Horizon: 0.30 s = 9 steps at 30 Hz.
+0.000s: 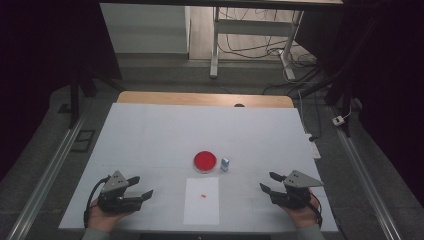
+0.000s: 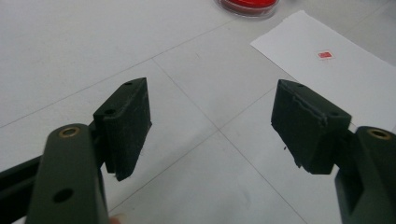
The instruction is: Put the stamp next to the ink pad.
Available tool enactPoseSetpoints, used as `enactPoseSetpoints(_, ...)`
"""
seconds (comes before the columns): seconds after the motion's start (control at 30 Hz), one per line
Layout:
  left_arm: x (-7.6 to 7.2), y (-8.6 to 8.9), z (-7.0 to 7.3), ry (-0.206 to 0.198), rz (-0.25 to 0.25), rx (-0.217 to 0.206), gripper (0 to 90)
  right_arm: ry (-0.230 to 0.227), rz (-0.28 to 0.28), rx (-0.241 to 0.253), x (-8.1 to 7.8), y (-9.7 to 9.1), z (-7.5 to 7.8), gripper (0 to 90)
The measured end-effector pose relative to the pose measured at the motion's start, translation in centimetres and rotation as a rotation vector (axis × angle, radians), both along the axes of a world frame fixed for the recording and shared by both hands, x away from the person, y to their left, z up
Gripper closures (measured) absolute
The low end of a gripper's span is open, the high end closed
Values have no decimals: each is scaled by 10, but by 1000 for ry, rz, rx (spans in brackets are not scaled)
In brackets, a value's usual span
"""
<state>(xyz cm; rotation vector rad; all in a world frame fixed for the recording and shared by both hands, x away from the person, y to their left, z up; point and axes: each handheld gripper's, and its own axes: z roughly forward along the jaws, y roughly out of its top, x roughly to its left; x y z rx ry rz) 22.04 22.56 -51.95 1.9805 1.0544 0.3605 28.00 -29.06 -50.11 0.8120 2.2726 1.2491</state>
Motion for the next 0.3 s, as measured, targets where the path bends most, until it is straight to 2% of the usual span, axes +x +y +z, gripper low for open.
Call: enactPoseSetpoints(0.3,0,0,0,-1,-2,-3,284,-8,1,0,0,0,1,442)
